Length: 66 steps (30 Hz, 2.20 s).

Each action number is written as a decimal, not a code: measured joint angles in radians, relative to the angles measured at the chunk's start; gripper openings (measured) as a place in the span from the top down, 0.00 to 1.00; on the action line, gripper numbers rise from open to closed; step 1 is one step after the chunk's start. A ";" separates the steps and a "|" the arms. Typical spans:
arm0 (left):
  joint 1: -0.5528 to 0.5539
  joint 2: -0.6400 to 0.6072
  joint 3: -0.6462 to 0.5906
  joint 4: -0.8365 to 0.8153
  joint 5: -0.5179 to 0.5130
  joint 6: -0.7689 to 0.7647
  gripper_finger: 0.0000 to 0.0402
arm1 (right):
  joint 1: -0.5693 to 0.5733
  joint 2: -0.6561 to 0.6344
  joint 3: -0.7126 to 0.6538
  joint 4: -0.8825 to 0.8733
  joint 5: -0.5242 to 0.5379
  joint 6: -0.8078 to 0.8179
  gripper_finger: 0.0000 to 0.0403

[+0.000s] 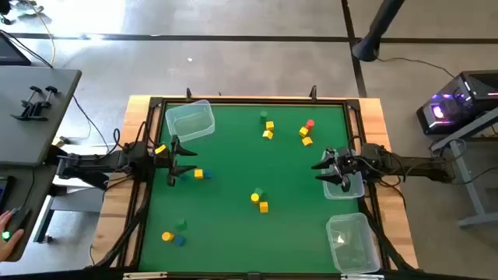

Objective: Sort blocks by size

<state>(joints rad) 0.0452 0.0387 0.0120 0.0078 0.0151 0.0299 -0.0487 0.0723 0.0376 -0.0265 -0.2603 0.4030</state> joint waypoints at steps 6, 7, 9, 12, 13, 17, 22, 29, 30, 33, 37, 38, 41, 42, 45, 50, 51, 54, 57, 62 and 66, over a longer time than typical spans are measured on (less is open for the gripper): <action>0.000 0.000 0.000 0.000 0.000 0.000 0.49 | 0.000 0.000 0.000 0.000 0.000 0.000 0.48; 0.000 0.000 0.000 0.000 0.000 0.000 0.49 | 0.000 0.000 0.000 0.000 0.000 0.000 0.48; 0.000 0.000 0.000 0.000 0.000 0.000 0.49 | 0.000 0.000 0.000 0.000 0.000 0.000 0.48; 0.000 0.000 0.000 0.000 0.000 0.000 0.49 | 0.000 0.000 0.000 0.000 0.000 0.000 0.48; 0.000 0.000 0.000 0.000 0.000 0.000 0.49 | 0.000 0.000 0.000 0.000 0.000 0.000 0.48; 0.000 0.000 0.000 0.000 0.000 0.000 0.49 | 0.000 0.000 0.000 0.000 0.000 0.000 0.48; 0.000 0.000 0.000 0.000 0.000 0.000 0.49 | 0.000 0.000 0.000 0.000 0.000 0.000 0.48; 0.000 0.000 0.000 0.000 0.000 0.000 0.49 | 0.000 0.000 0.000 0.000 0.000 0.000 0.48; 0.000 0.000 0.000 0.000 0.000 0.000 0.49 | 0.000 0.000 0.000 0.000 0.000 0.000 0.48; 0.000 0.000 0.000 0.000 0.000 0.000 0.49 | 0.000 0.000 0.000 0.000 0.000 0.000 0.48; 0.000 0.000 0.000 0.000 0.000 0.000 0.49 | 0.000 0.000 0.000 0.000 0.000 0.000 0.48; 0.000 0.000 0.000 0.000 0.000 0.000 0.49 | 0.000 0.000 0.000 0.000 0.000 0.000 0.48; 0.000 0.000 0.000 0.000 0.000 0.000 0.49 | 0.000 0.000 0.000 0.000 0.000 0.000 0.48; 0.000 0.000 0.000 0.000 0.000 0.000 0.49 | 0.000 0.000 0.000 0.000 0.000 0.000 0.48; 0.000 0.000 0.000 0.000 0.000 0.000 0.49 | 0.000 0.000 0.000 0.000 0.000 0.000 0.48; 0.000 0.000 0.000 0.000 0.000 0.000 0.49 | 0.000 0.000 0.000 0.000 0.000 0.000 0.48; 0.000 0.000 0.000 0.000 0.000 0.000 0.49 | 0.000 0.000 0.000 0.000 0.000 0.000 0.48; 0.000 0.000 0.000 0.000 0.000 0.000 0.49 | 0.000 0.000 0.000 0.000 0.000 0.000 0.48; 0.000 0.000 0.000 0.000 0.000 0.000 0.49 | 0.000 0.000 0.000 0.000 0.000 0.000 0.48; 0.000 0.000 0.000 0.006 0.000 -0.003 0.49 | 0.000 0.000 0.000 0.000 0.000 0.000 0.48; 0.000 0.000 0.000 0.050 -0.001 -0.165 0.49 | 0.000 0.000 0.000 0.000 0.000 0.000 0.48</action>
<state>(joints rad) 0.0452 0.0387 0.0120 0.0580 0.0145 -0.1355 -0.0486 0.0723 0.0376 -0.0261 -0.2603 0.4030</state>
